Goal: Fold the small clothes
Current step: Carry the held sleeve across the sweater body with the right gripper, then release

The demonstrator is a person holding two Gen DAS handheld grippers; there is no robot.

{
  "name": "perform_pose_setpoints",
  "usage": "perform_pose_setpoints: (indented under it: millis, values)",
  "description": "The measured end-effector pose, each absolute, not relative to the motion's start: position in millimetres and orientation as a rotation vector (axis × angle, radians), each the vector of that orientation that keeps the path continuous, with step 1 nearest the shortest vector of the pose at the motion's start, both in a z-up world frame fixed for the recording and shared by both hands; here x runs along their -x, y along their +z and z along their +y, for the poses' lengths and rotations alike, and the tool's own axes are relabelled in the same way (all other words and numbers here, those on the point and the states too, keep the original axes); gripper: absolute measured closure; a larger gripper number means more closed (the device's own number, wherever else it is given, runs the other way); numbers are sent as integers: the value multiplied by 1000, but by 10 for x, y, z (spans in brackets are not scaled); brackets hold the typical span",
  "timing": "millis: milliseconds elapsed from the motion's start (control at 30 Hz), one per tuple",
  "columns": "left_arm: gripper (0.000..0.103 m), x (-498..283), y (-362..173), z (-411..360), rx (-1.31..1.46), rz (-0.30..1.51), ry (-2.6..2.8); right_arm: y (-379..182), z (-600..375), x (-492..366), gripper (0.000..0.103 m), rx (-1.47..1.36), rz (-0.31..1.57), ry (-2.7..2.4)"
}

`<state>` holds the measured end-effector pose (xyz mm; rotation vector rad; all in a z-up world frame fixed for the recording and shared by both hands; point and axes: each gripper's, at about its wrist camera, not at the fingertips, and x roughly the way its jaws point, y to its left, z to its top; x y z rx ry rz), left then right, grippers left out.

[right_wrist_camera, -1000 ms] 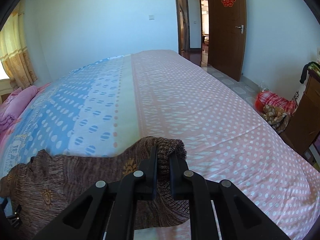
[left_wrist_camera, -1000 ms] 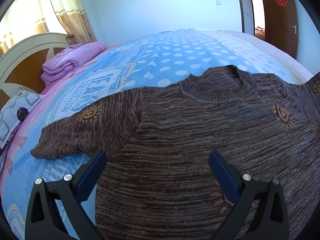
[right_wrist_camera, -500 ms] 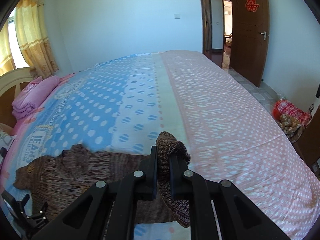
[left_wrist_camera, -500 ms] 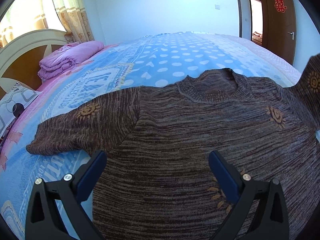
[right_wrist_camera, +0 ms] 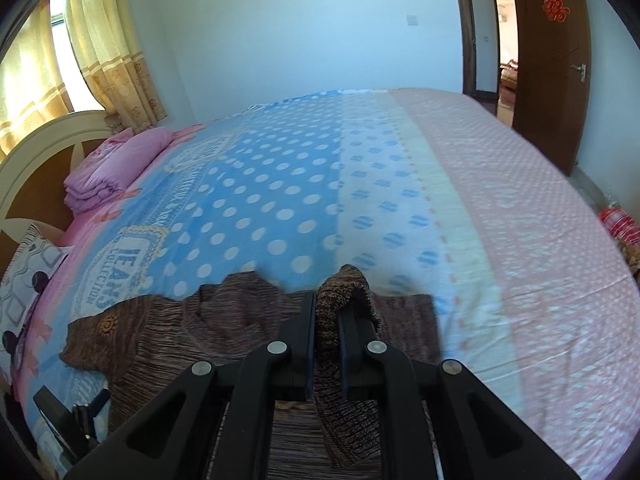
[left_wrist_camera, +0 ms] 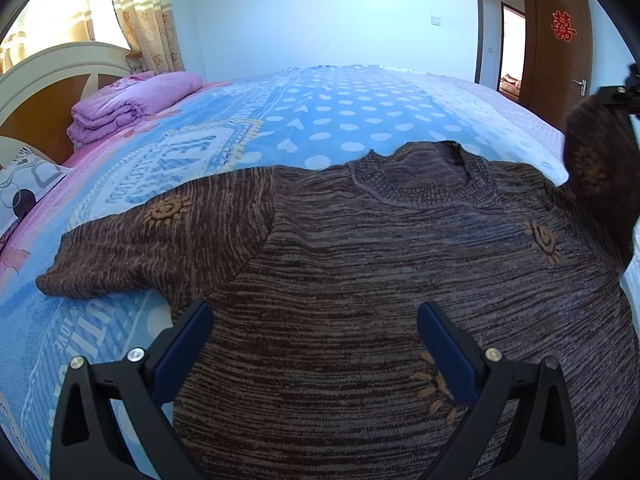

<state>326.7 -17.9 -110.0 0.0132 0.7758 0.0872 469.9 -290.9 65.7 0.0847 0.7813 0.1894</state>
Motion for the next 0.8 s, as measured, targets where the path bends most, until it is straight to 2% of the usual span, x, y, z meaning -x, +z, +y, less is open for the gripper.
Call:
perform_pose_setpoints:
  millis: [200, 267, 300, 333, 467, 533, 767, 800]
  values:
    - [0, -3297, -1136, -218, -28, 797, 70, 32, -2434, -4846, 91, -221, 845, 314]
    - [0, -3294, -1137, -217, -27, 802, 59, -202, -2338, -4853, 63, -255, 878, 361]
    - [0, -3287, -1137, -216, -25, 805, 54, -279, -2322, -4821, 37, -267, 891, 384]
    - [0, -3283, -1136, -212, -24, 810, 42, -332, -2320, -4772, 33, -278, 896, 415]
    - [3, -3231, -1083, -228, -45, 822, 6, -351, -2610, -4364, 33, -204, 854, 422]
    - [9, -3198, -978, -282, -44, 820, -41, -347, -2897, -4157, 33, -178, 838, 382]
    - [11, -3332, -520, -797, -53, 796, -223, -460, -3874, -3618, 33, -204, 777, 207]
    - [15, -3384, -524, -860, -48, 809, -236, -493, -3936, -3568, 33, -211, 770, 204]
